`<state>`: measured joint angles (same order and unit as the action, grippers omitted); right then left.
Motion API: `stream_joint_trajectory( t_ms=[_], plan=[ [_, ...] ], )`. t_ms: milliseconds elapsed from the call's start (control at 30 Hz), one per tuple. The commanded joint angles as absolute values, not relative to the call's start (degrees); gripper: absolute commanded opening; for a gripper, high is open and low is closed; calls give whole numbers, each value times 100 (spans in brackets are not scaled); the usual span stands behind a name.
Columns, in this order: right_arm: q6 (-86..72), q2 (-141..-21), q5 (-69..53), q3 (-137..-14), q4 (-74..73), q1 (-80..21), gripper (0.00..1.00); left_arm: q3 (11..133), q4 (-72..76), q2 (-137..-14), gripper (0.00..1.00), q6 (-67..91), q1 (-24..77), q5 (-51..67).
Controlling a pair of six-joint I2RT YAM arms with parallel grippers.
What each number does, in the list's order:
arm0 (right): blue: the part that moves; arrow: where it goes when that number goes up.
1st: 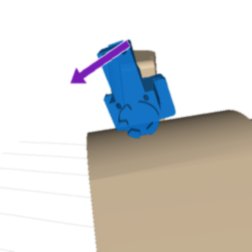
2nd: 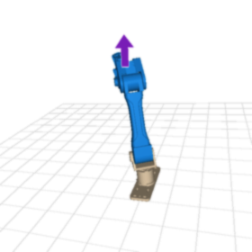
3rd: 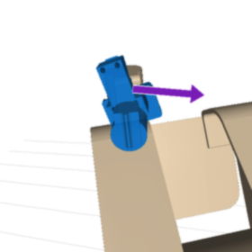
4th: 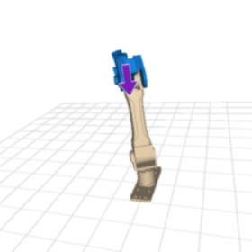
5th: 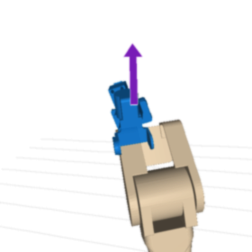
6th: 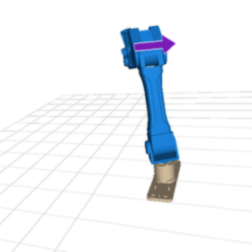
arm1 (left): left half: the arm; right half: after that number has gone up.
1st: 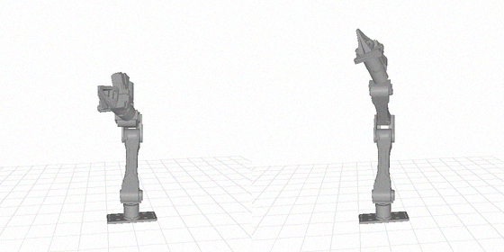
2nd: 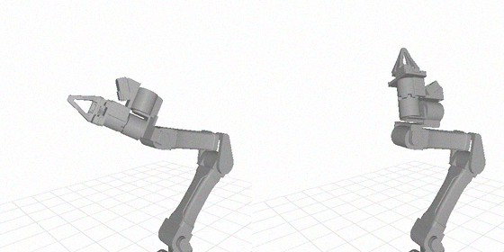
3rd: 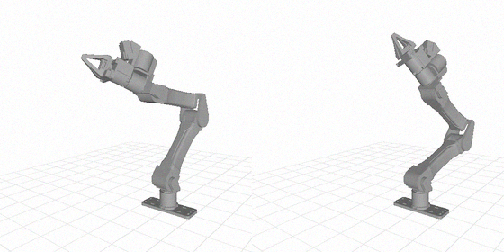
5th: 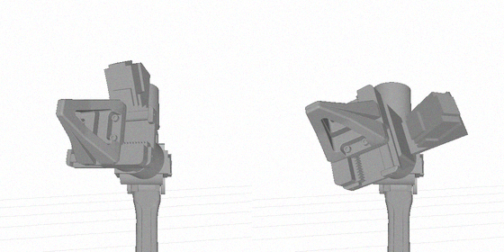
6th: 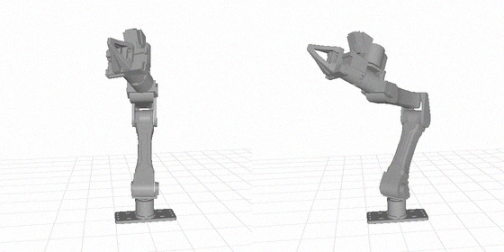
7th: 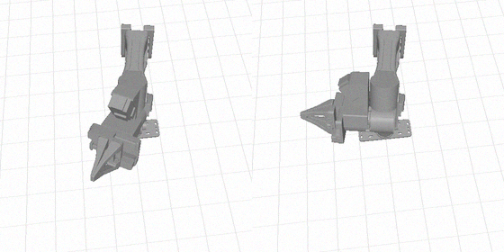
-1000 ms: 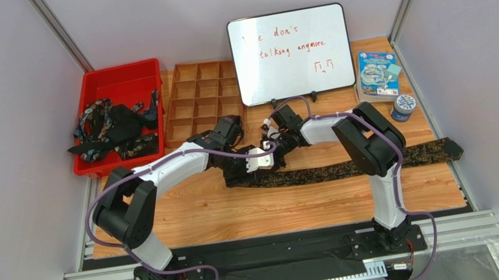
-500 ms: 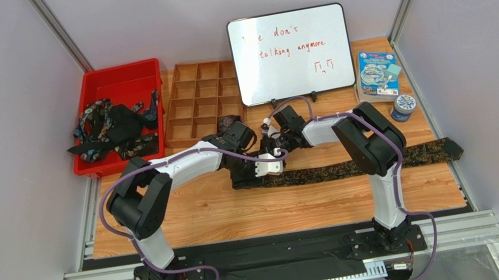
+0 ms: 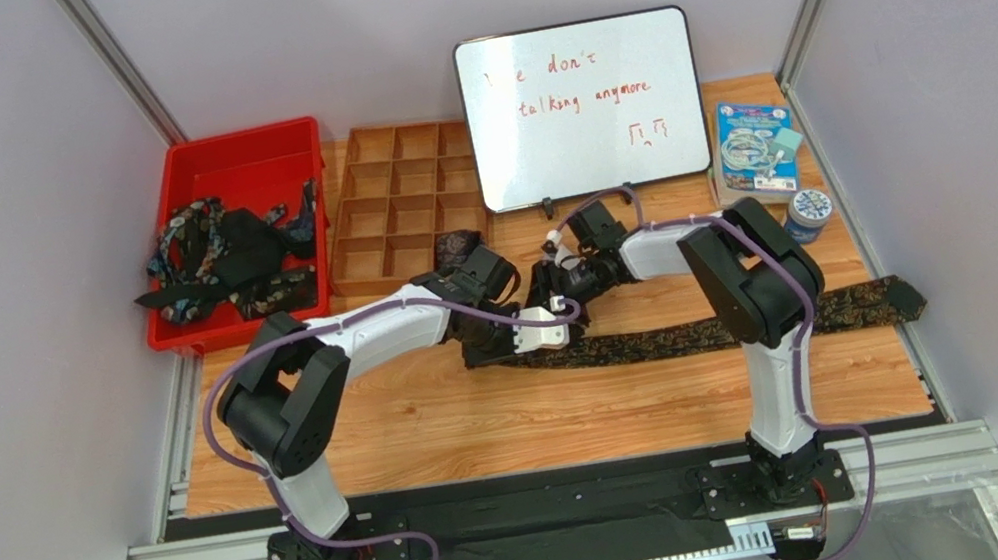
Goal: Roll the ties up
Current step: Roll the tie at the center of the board.
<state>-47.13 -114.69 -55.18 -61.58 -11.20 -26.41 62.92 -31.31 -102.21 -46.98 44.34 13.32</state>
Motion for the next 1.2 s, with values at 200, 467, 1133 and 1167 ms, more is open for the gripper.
stream_joint_trajectory(
  t_ms=[200, 467, 1133, 1167],
  plan=[
    [-3517, -10662, -5389, -6320, -2916, -1925, 32, 6372, -3041, -10573, 24, -4131, 4430, 695],
    [-2901, -9818, -4641, -5564, -3788, -1767, 14, 6442, -3058, -10556, 23, -3876, 4377, 624],
    [-2163, -10530, -3049, -5792, -3489, -1767, 0, 6074, -3094, -10099, 22, -4393, 4342, 1265],
    [-2014, -10373, -3163, -5792, -3507, -1767, 1, 6047, -3068, -10081, 22, -4447, 4333, 1266]
  ],
)
